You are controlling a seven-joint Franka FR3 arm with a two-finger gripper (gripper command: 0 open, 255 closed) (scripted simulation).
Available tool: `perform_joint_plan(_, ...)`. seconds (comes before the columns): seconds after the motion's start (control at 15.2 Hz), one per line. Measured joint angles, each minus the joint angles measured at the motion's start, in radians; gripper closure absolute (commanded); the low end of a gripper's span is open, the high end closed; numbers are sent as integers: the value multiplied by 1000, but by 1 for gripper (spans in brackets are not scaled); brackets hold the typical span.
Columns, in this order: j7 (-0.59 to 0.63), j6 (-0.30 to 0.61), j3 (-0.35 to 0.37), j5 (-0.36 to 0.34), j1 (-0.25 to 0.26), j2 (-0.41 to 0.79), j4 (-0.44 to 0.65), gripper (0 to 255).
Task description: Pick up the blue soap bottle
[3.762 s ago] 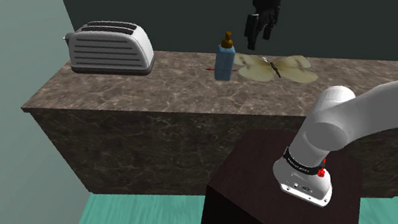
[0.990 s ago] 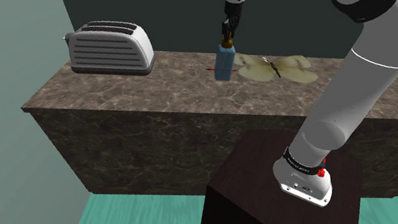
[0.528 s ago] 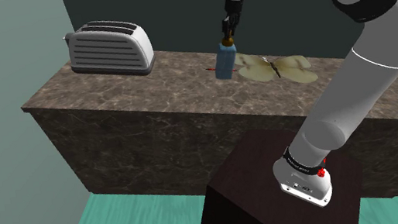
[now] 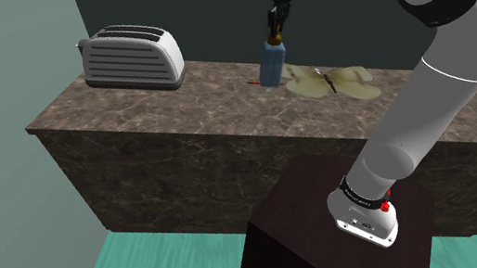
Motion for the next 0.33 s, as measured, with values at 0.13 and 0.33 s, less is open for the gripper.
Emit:
perform_joint_plan(0.13, -2, -25, 0, 1, 0, 1, 26, 255)
perform_joint_plan(0.33, -6, -62, 0, 4, 0, 7, 69, 255)
